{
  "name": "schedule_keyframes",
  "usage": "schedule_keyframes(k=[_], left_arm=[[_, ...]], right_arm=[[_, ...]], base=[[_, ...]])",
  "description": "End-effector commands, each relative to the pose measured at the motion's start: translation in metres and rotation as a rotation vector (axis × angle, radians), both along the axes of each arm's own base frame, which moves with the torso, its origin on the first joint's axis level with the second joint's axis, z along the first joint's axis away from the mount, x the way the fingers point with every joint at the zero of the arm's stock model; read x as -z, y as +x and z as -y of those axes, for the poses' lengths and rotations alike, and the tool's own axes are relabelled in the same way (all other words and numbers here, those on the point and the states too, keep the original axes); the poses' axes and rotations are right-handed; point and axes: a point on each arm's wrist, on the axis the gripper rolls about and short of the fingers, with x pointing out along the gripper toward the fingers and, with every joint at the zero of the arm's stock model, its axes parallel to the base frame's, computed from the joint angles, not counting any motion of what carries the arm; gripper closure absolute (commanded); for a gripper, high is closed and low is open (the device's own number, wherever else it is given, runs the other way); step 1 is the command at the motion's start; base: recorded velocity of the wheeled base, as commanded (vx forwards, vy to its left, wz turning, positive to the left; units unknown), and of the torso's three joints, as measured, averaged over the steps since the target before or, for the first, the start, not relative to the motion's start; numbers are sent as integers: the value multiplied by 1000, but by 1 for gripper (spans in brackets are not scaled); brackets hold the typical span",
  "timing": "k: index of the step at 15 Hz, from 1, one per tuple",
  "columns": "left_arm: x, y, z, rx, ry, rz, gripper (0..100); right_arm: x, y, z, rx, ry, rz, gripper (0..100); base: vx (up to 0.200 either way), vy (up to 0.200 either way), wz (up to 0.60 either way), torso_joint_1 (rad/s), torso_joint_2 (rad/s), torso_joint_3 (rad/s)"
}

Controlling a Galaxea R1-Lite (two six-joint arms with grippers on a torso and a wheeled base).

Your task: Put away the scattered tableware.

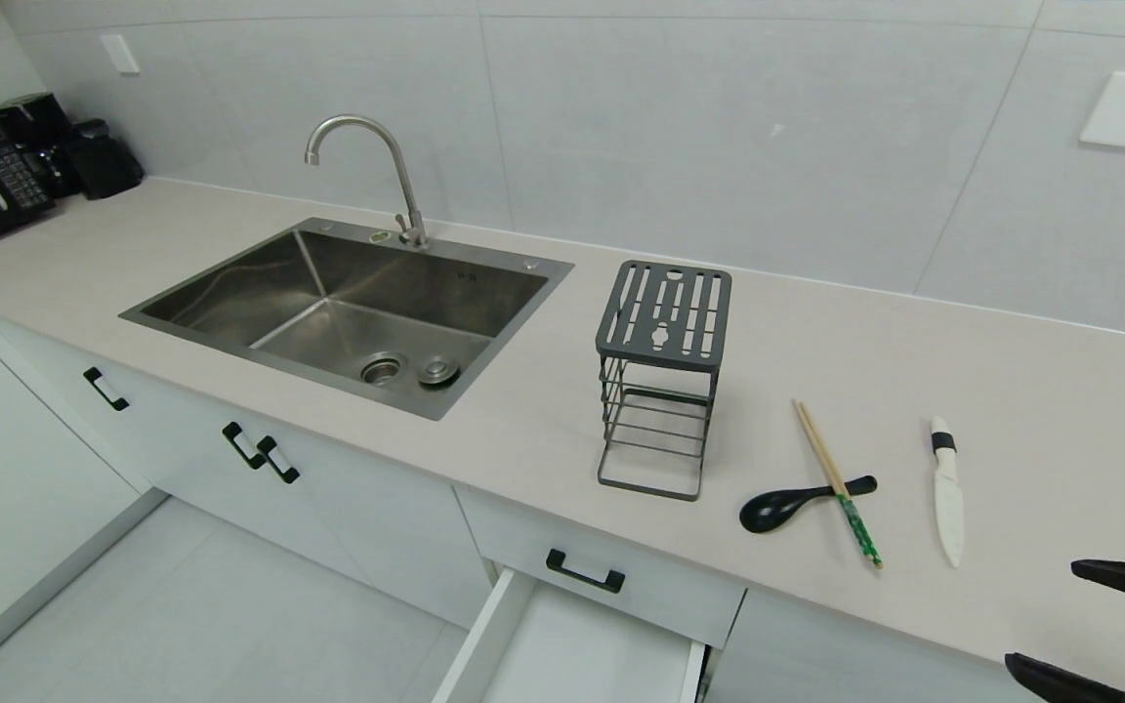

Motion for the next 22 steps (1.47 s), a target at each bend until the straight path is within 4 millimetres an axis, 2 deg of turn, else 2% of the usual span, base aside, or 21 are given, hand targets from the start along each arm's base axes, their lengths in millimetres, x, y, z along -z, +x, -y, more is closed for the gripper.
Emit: schedule_keyframes(k=[1,5,9,17,22], left_arm=[[0,0,0,0,0,-1,0],[0,0,0,0,0,-1,0],[0,0,0,0,0,-1,0],[0,0,0,0,0,-1,0],[0,0,0,0,0,-1,0]], right_arm=[[9,11,-5,-17,-19,-72,0],[32,10,-3,-16,-95,-108,0],[36,18,-5,-28,-120,-121,0],[50,56,-27,-92,-174,-239,0],[46,82,-38,-47,-203,-181,0]], base=[[0,0,0,0,0,0],[0,0,0,0,0,0],[0,0,0,0,0,0],[0,0,0,0,0,0],[0,0,0,0,0,0]])
